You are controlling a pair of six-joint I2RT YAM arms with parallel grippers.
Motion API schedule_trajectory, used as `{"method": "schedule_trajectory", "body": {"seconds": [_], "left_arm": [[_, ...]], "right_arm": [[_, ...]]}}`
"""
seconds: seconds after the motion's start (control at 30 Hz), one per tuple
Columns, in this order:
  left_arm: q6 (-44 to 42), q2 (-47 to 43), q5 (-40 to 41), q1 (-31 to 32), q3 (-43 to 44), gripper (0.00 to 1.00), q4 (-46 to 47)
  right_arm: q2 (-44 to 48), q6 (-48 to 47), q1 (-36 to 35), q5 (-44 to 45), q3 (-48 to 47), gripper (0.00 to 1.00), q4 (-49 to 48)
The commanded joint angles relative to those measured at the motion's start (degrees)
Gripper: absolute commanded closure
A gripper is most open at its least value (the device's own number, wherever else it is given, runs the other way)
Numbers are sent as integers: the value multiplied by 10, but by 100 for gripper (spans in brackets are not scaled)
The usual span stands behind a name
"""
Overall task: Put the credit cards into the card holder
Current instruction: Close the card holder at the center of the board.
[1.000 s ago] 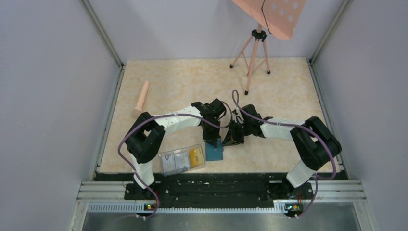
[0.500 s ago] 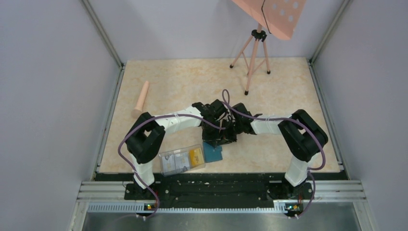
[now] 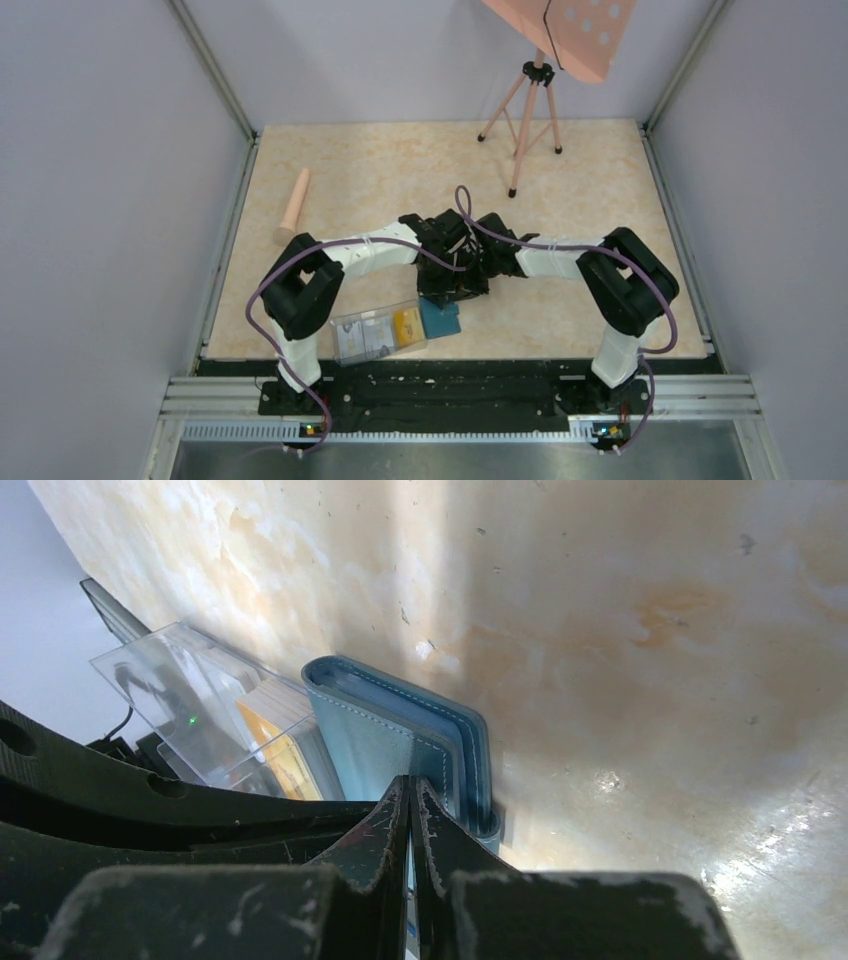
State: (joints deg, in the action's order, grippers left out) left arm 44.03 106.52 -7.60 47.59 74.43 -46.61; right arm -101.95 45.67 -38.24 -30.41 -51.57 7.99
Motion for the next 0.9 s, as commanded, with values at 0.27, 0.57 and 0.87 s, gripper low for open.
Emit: {"method": "schedule_trajectory", "body": {"seconds": [0.27,0.57,0.87], "left_arm": [[12,-24,13,2,-22,100,1],[26,-43,16,1,-34,100,-2],[23,-21,25,0,-37,100,-11]], "right_arm": [[-1,-31,-7,77,1,100,63],[-6,-34,-7,73,2,100,62],[-6,-36,-7,69,0,100,65]]}}
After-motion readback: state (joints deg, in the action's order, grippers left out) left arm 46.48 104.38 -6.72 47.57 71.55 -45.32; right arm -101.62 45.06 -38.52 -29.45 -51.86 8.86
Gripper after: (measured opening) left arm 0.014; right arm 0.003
